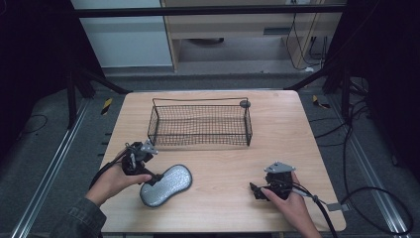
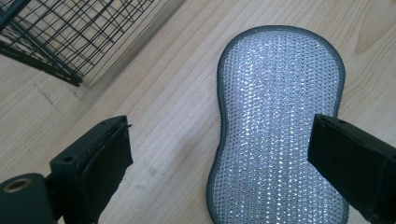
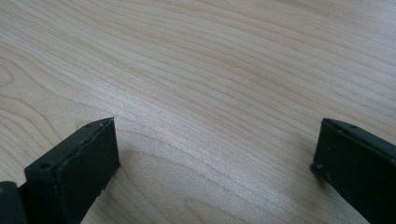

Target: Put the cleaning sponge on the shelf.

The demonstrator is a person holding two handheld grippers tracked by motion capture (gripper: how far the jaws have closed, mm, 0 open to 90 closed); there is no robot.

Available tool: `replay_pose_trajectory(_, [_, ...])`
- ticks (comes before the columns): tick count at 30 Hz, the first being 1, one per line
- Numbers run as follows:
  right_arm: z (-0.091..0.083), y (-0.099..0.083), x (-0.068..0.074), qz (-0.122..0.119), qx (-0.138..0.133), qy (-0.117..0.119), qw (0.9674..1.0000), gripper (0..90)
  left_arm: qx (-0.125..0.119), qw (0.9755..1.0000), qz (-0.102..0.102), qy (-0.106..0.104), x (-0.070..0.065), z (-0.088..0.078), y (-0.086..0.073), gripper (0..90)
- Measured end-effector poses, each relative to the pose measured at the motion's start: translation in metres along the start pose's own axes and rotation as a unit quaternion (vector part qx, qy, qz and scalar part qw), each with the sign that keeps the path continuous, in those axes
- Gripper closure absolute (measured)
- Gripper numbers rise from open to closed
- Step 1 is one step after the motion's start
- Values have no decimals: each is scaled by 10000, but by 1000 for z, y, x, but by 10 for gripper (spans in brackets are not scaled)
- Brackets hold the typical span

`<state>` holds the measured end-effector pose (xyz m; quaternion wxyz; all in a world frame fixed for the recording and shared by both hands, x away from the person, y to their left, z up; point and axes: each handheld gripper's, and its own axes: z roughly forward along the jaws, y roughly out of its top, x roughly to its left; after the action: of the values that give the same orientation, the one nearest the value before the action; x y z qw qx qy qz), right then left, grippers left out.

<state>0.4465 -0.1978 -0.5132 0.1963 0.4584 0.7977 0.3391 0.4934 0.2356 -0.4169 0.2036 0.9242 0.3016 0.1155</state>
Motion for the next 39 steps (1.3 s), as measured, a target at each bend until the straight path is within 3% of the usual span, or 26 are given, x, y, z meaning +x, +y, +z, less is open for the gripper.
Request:
replay_pose_trajectory(10, [0, 0, 0, 12, 0, -14, 10000, 4, 307, 9991, 275, -91, -6, 3, 11, 58])
replay_pose_trajectory(39, [0, 0, 0, 13, -1, -19, 10000, 4, 831, 9953, 365, -341, -23, 33, 11, 48])
